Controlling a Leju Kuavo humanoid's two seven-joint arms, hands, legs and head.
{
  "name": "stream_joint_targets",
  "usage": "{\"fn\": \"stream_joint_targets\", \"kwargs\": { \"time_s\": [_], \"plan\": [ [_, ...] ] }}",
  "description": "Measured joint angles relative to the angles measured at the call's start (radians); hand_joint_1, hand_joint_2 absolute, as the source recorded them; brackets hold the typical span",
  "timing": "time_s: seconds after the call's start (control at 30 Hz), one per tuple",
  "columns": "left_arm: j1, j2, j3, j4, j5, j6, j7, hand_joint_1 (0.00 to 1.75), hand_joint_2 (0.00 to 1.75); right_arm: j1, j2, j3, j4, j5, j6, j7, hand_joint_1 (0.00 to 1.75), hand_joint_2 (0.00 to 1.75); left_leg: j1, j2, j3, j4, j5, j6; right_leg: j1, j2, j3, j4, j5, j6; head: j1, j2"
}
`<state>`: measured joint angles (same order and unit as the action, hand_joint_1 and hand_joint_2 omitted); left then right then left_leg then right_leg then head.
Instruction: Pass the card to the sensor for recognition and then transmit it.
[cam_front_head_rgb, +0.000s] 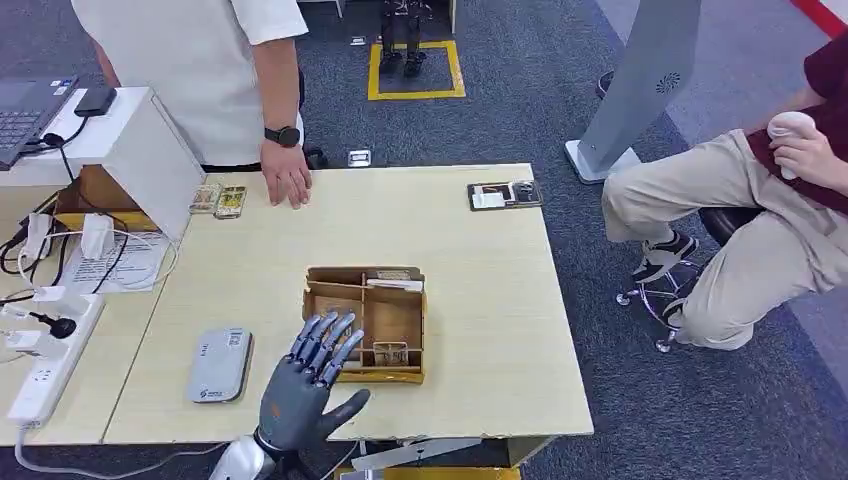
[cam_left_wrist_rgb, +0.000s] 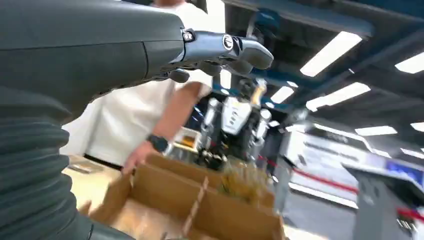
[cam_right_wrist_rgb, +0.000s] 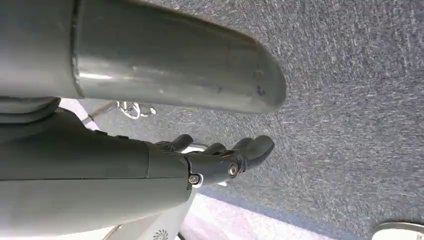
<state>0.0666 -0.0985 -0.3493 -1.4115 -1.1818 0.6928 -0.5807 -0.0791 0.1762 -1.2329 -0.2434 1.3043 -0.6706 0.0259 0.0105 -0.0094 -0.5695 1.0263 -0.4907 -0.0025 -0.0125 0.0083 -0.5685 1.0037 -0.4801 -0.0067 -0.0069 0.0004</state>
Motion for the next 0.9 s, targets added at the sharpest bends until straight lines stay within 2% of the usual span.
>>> {"fn": "stream_joint_targets", "kwargs": {
  "time_s": [0.27, 0.37, 0.5, 0.73, 0.9],
  "plan": [
    [0.027, -0.09, 0.115, -0.037, 0.032, 0.0, -0.08, 0.0, 1.75, 0.0, 0.0, 0.0, 0.001, -0.003, 0.0, 0.003, 0.0, 0.0, 0.001, 0.0, 0.0, 0.0, 0.0, 0.0, 0.0, 0.0, 0.0, 0.0, 0.0, 0.0, 0.0, 0.0],
    [0.03, -0.111, 0.139, -0.042, 0.023, 0.0, -0.085, 0.0, 1.75, 0.0, 0.0, 0.0, 0.001, -0.003, 0.0, 0.003, 0.0, 0.0, 0.001, 0.0, 0.0, 0.0, 0.0, 0.0, 0.0, 0.0, 0.0, 0.0, 0.0, 0.0, 0.0, 0.0],
    [0.03, -0.12, 0.152, -0.042, -0.005, 0.0, -0.058, 0.0, 1.75, 0.0, 0.0, 0.0, 0.001, -0.004, 0.001, 0.003, 0.0, 0.0, 0.001, 0.0, 0.0, 0.0, 0.0, 0.0, 0.0, 0.0, 0.0, 0.0, 0.0, 0.0, 0.0, 0.0],
    [0.026, -0.101, 0.152, -0.04, -0.118, 0.0, 0.047, 0.0, 1.75, -0.001, 0.0, 0.0, 0.001, -0.003, 0.002, 0.003, 0.0, 0.0, 0.001, 0.0, 0.001, 0.0, 0.0, 0.0, 0.0, 0.0, 0.0, 0.0, 0.0, 0.0, 0.0, 0.0],
    [0.019, -0.077, 0.151, -0.031, -0.12, 0.0, 0.066, 0.0, 1.75, -0.001, 0.0, 0.001, 0.001, -0.003, 0.002, 0.003, 0.0, 0.0, 0.001, 0.0, 0.001, 0.0, 0.0, 0.0, 0.0, 0.0, 0.0, 0.0, 0.0, 0.0, 0.0, 0.0]
  ]
}}
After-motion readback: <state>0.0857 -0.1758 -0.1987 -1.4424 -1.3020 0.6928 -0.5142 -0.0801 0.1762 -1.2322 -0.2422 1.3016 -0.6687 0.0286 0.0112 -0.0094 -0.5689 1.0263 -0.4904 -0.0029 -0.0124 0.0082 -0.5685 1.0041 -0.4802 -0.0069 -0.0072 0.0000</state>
